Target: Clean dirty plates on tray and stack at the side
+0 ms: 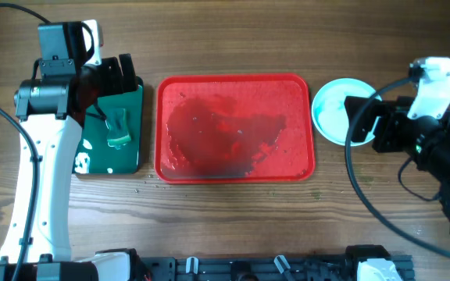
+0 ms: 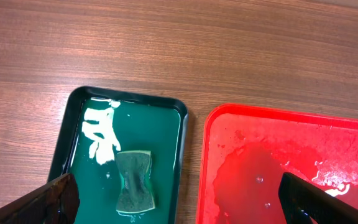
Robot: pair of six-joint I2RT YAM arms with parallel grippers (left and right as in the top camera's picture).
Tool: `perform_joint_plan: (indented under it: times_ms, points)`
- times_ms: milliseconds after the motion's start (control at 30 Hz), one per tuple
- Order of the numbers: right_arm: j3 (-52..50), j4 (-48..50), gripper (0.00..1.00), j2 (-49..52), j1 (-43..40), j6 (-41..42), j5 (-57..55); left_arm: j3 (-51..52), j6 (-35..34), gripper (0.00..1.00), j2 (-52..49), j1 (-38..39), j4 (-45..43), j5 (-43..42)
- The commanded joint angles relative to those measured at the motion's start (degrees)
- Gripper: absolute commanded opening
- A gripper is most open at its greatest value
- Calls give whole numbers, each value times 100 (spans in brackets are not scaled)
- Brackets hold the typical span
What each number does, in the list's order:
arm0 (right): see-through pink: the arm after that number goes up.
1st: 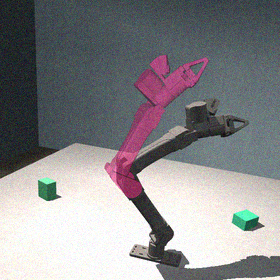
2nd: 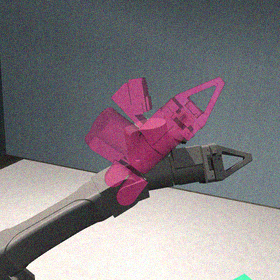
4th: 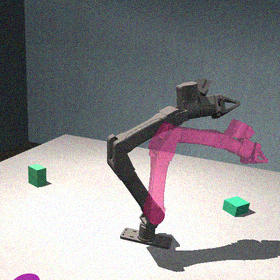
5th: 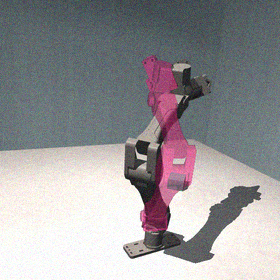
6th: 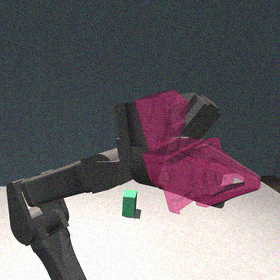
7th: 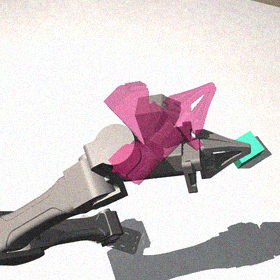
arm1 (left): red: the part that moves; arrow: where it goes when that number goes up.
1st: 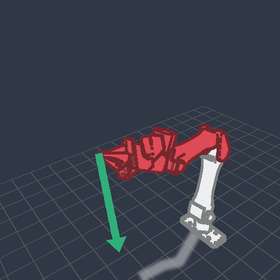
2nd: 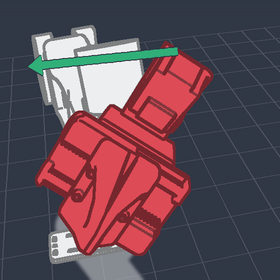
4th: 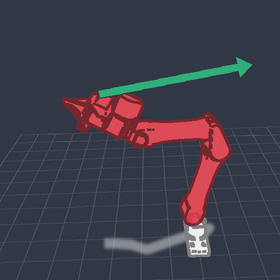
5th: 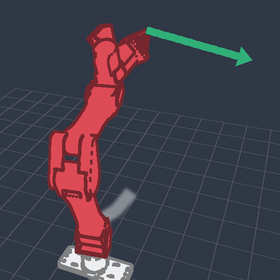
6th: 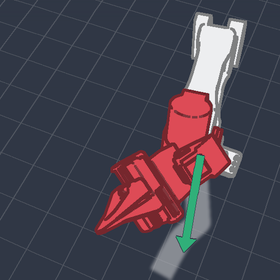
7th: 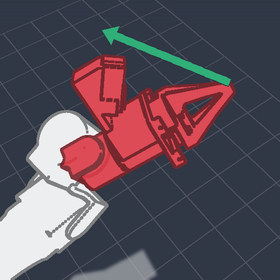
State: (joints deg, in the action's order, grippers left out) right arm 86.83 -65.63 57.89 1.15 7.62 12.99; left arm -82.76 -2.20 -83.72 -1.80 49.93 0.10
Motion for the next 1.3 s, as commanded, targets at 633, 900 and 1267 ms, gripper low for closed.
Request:
perform_joint_plan:
  times_ms: [633,900,1267]
  points:
    - [-6767,6183,100,-3998,199,197,-186,13,28,100,-31,9,2,-52]
    - [-8548,6983,100,-5519,575,195,-590,13,28,100,-31,9,2,-52]
    - [-8653,6575,99,-5764,575,140,-1019,13,28,100,-31,9,2,-52]
